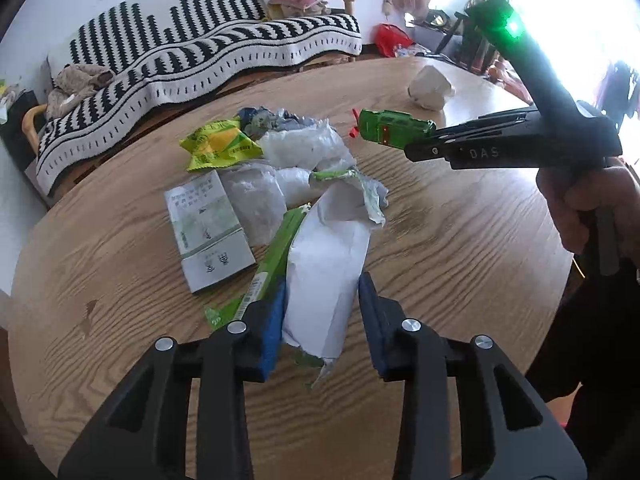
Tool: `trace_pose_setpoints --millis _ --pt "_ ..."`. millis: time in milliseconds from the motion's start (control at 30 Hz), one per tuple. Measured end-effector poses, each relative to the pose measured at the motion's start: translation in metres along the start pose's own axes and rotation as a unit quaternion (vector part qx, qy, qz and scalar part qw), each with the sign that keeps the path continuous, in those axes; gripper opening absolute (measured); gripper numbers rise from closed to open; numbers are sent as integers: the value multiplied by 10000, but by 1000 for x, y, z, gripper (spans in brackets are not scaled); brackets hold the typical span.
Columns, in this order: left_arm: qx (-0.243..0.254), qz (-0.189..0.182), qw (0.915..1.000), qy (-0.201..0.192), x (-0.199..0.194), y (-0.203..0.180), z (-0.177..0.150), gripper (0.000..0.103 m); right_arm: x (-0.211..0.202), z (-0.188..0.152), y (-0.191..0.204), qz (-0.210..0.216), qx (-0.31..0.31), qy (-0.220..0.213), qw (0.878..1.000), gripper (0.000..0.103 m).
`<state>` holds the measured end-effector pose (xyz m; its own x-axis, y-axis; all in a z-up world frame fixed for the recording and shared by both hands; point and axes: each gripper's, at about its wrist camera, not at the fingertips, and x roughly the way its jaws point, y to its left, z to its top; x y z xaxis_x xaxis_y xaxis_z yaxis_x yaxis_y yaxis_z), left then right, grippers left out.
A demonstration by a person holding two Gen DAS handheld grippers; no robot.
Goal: Collect trash
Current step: 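Grasp the white-green snack bag with the left tool while the right tool grasps the green toy truck, then carry the snack bag and green truck over the black bin with both tools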
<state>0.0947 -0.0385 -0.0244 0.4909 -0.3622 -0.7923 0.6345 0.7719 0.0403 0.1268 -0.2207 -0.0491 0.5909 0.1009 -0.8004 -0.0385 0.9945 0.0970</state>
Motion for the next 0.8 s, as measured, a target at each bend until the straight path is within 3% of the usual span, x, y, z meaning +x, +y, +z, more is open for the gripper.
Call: trace_pose_setpoints --millis 467,800 --pt "-690 154 9972 -223 -40 30 1 34 -17 -1 3 143 86 -177 9997 27" --pt "-855 415 9952 -213 -37 39 4 34 -17 -1 4 153 64 -174 9997 27"
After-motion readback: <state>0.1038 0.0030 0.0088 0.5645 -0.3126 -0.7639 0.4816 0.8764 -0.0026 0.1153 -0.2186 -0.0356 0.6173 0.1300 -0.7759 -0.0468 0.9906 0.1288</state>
